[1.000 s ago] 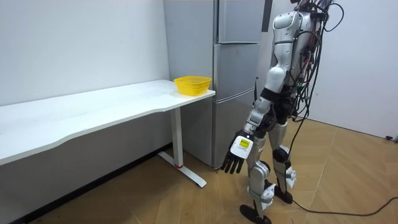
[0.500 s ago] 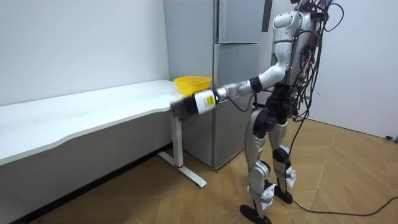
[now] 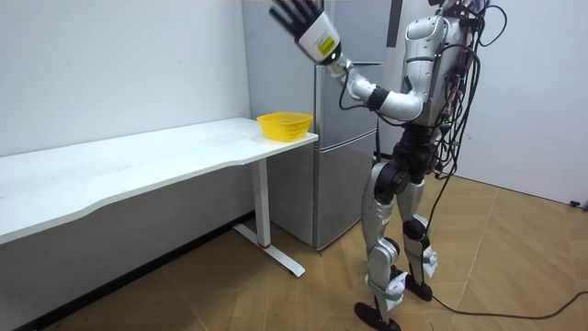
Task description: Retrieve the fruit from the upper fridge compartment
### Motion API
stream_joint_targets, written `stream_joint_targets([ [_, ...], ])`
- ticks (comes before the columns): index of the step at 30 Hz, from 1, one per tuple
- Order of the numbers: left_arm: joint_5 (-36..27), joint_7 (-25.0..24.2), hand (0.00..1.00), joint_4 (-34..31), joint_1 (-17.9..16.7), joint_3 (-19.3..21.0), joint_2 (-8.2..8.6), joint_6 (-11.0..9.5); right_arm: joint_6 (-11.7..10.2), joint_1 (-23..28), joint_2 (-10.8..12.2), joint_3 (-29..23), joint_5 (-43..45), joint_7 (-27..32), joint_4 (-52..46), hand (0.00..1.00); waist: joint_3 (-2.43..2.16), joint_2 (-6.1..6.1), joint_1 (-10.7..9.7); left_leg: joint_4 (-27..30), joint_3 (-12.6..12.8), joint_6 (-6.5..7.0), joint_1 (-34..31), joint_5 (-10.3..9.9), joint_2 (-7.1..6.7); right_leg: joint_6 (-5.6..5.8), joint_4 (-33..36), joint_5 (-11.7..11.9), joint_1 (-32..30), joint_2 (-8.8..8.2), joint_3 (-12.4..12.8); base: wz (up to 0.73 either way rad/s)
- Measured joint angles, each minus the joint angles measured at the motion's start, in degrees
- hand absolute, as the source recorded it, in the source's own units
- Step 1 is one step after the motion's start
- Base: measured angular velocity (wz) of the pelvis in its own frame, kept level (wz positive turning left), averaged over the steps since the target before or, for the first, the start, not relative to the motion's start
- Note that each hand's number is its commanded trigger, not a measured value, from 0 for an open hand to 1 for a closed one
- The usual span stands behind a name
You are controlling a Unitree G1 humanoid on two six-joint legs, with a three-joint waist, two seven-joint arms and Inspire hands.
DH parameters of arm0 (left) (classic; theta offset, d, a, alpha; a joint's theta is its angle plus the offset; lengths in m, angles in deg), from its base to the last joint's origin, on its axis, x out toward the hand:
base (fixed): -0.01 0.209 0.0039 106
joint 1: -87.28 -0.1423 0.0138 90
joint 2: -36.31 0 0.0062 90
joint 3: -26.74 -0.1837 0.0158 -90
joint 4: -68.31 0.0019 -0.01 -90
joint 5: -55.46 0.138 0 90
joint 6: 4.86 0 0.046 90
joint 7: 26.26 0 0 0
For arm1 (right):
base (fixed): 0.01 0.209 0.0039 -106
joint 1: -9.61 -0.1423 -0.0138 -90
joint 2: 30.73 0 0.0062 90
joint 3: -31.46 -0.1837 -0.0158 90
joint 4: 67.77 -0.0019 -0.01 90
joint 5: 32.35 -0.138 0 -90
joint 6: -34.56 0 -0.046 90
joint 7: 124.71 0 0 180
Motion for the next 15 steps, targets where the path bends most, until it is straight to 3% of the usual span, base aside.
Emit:
stream_joint_targets([
  [3,-1.0,-3.3,0.00,-2.1,1.2,-0.9,0.09,-0.4,-0.6,0.2,0.0,0.0,-0.1,-0.9,0.0,0.00,-0.02,0.31,-0.3,0.1,-0.5,0.00,0.1,0.0,-0.11,0.00,-0.5,0.0,0.6,-0.05,-0.6,0.09],
  [8,-9.0,-10.5,0.00,-3.3,2.8,-4.5,0.65,-0.3,-0.5,-0.5,0.0,0.0,-1.5,-3.4,0.4,0.00,0.17,-0.04,-1.7,0.2,-0.6,0.02,0.2,0.0,-0.21,0.01,-0.5,0.0,0.7,-0.09,-0.5,0.00],
  [11,-14.7,-18.1,0.00,-4.4,3.2,-8.4,0.82,1.3,-0.3,-1.0,0.2,-0.1,-1.4,-5.2,0.9,0.00,0.60,-0.69,-3.6,0.2,-0.7,0.04,0.0,0.0,-0.27,0.01,-0.5,0.0,0.6,-0.11,-0.2,0.00],
  [15,-22.9,-25.8,0.00,-4.4,5.0,-12.0,0.83,3.6,-0.2,-2.8,0.3,0.0,-1.2,-5.8,2.0,0.00,0.63,-0.82,-5.2,0.1,-0.3,0.04,-0.4,0.0,-0.29,0.01,-0.4,0.0,0.0,-0.11,0.3,-0.03],
])
